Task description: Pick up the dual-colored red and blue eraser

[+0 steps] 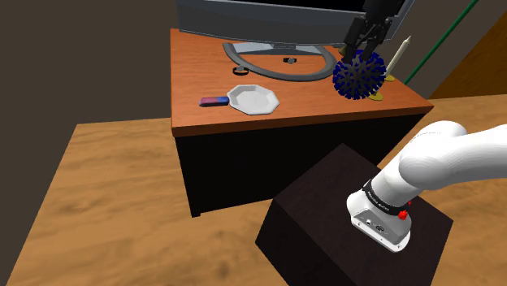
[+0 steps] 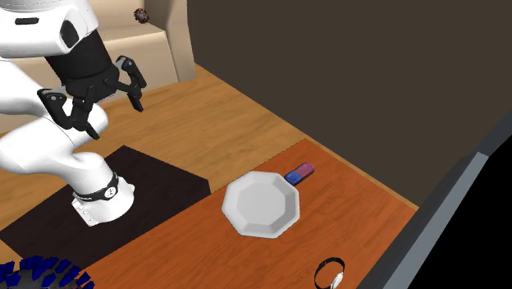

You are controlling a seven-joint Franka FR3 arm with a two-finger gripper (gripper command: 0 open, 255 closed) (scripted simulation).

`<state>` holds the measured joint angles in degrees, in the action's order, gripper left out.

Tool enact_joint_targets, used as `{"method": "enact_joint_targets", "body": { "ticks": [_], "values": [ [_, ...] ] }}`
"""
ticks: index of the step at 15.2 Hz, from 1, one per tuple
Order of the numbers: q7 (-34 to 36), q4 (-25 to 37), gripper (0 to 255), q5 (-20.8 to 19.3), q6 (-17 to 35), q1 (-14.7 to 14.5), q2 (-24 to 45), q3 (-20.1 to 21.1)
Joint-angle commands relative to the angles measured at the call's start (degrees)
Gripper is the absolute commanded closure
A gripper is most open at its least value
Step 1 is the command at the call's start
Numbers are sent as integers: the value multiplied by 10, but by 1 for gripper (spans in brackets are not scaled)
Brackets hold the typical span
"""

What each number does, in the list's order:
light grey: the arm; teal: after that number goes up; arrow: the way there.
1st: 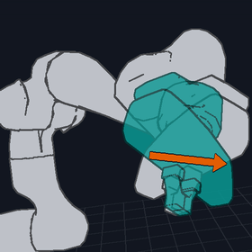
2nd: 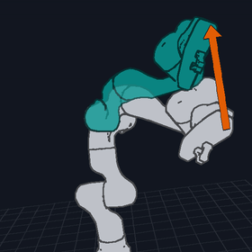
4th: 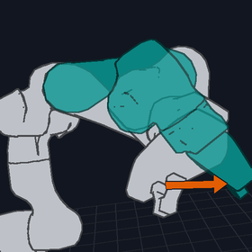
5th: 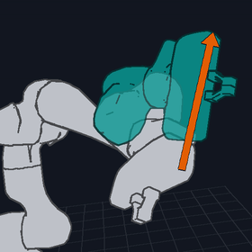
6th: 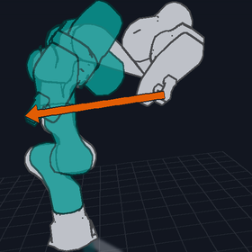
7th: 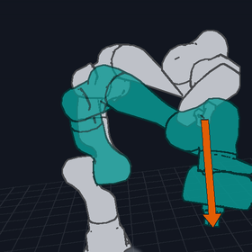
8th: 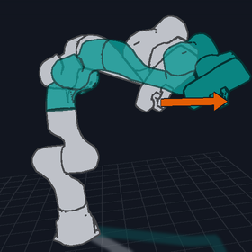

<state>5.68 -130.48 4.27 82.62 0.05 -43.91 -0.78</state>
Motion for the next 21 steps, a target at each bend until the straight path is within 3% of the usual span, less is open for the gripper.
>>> {"method": "enact_joint_targets", "body": {
  "ticks": [1, 11, 21],
  "values": [
    [0, 0, 0, 0, 0, 0, 0, 0],
    [-155, 51, 0, -16, 142, -57, 191, -8],
    [-289, 161, 0, -23, 232, -103, 384, 12]
  ]
}}
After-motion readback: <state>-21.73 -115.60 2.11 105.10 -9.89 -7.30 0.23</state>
